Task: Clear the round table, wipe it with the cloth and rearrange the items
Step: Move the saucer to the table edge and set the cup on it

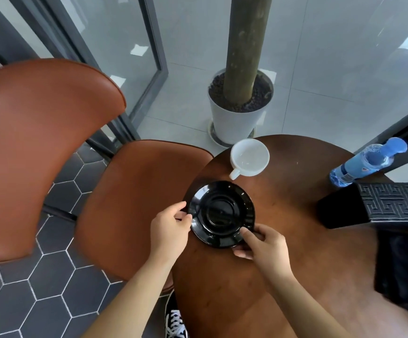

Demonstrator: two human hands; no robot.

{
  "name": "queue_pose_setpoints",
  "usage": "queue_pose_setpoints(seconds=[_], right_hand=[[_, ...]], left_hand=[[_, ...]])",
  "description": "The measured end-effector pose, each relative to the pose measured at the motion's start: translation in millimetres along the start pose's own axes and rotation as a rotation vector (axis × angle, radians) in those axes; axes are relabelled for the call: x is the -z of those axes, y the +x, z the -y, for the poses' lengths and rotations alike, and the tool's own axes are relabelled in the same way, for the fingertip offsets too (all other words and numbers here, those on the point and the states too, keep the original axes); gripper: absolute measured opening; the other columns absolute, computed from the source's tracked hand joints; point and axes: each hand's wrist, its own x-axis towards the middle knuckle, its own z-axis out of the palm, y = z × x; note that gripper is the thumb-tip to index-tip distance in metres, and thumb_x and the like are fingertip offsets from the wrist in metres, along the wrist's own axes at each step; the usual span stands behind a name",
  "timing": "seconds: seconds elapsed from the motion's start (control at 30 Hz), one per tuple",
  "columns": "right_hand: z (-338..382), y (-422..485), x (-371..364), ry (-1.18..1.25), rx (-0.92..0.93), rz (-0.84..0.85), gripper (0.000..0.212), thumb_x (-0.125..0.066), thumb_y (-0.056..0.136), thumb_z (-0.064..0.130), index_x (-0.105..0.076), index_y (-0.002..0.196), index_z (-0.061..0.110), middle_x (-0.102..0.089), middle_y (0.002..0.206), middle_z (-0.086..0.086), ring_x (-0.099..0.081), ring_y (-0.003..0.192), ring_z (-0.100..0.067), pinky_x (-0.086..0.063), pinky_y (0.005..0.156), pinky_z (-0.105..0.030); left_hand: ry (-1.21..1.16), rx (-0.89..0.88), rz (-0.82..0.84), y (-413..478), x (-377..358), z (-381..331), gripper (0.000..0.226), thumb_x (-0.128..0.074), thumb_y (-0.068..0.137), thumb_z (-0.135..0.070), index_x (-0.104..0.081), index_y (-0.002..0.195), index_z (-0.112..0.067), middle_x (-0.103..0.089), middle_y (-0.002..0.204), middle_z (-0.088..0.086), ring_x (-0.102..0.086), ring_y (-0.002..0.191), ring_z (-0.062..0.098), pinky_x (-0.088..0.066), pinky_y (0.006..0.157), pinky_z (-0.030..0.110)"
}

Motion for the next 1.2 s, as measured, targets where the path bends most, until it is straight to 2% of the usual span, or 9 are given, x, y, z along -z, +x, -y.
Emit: queue_pose_setpoints(seconds=[0.13,0.23,0.33,0.7,1.03,1.1,1.2], right_hand=[[-1.9,5.0,6.6,-0.109,0.059,-0.053,0.009,-0.071,0.093,0.023,-0.071,0.100,0.017,-0.077,0.077,-0.003,-0.075,0.063,-0.024,-0.062,0.074,-0.048],[-1.3,10.1,4.2,-0.127,0.098,-0.157,0.007,-0.069,0.094,0.019,-0.070,0.100,0.022,-0.075,0.082,0.000,-0.074,0.059,-0.021,-0.061,0.077,-0.050],[-0.6,13.6,-4.1,-0.124,0.116,-0.167,0.009,-0.066,0.095,0.013,-0.070,0.096,0.022,-0.074,0.082,-0.001,-0.074,0.057,-0.021,-0.060,0.078,-0.050],[8.8,20.8,-22.0,-0.046,0.117,-0.155,0.011,-0.066,0.095,0.010,-0.069,0.095,0.021,-0.074,0.087,-0.007,-0.074,0.058,-0.023,-0.061,0.076,-0.050],[11.0,22.1,-17.1,0.011,0.098,-0.106,0.009,-0.067,0.095,0.010,-0.070,0.101,0.016,-0.073,0.084,-0.008,-0.075,0.063,-0.023,-0.063,0.074,-0.047],[12.3,21.6,-11.4,0.027,0.088,-0.088,0.011,-0.066,0.096,0.011,-0.070,0.106,0.013,-0.074,0.085,-0.009,-0.075,0.066,-0.025,-0.063,0.072,-0.045],[5.8,25.3,5.0,-0.100,0.167,-0.137,0.011,-0.066,0.095,0.011,-0.071,0.105,0.013,-0.074,0.084,-0.006,-0.075,0.066,-0.020,-0.063,0.072,-0.043]], left_hand=[[-0.032,0.015,0.018,-6.2,3.9,1.1,0.035,-0.068,0.091,-0.014,-0.068,0.126,-0.016,-0.074,0.081,-0.011,-0.072,0.075,0.007,-0.057,0.088,0.038],[-0.046,0.029,0.034,-11.3,3.4,4.7,0.036,-0.068,0.092,-0.012,-0.067,0.128,-0.014,-0.073,0.080,-0.011,-0.073,0.071,0.006,-0.059,0.086,0.040],[-0.057,0.029,0.053,-10.4,2.6,5.2,0.038,-0.066,0.093,-0.008,-0.065,0.130,-0.015,-0.073,0.087,-0.008,-0.072,0.066,0.005,-0.062,0.080,0.039],[-0.059,0.035,0.003,9.7,10.0,1.8,0.039,-0.064,0.094,-0.006,-0.065,0.132,-0.015,-0.073,0.097,-0.004,-0.071,0.065,0.002,-0.056,0.068,0.016],[-0.070,0.036,0.022,9.2,13.4,0.9,0.040,-0.065,0.094,-0.010,-0.064,0.132,-0.018,-0.072,0.094,-0.008,-0.072,0.071,0.006,-0.061,0.081,0.035],[-0.027,0.018,-0.002,7.1,16.5,-0.7,0.038,-0.066,0.093,-0.015,-0.064,0.130,-0.020,-0.070,0.096,-0.008,-0.070,0.075,0.008,-0.058,0.080,0.031],[0.156,-0.169,-0.104,2.6,19.8,-9.0,0.025,-0.071,0.089,-0.017,-0.068,0.114,-0.019,-0.060,0.091,-0.005,-0.059,0.074,0.006,-0.042,0.068,0.011]])
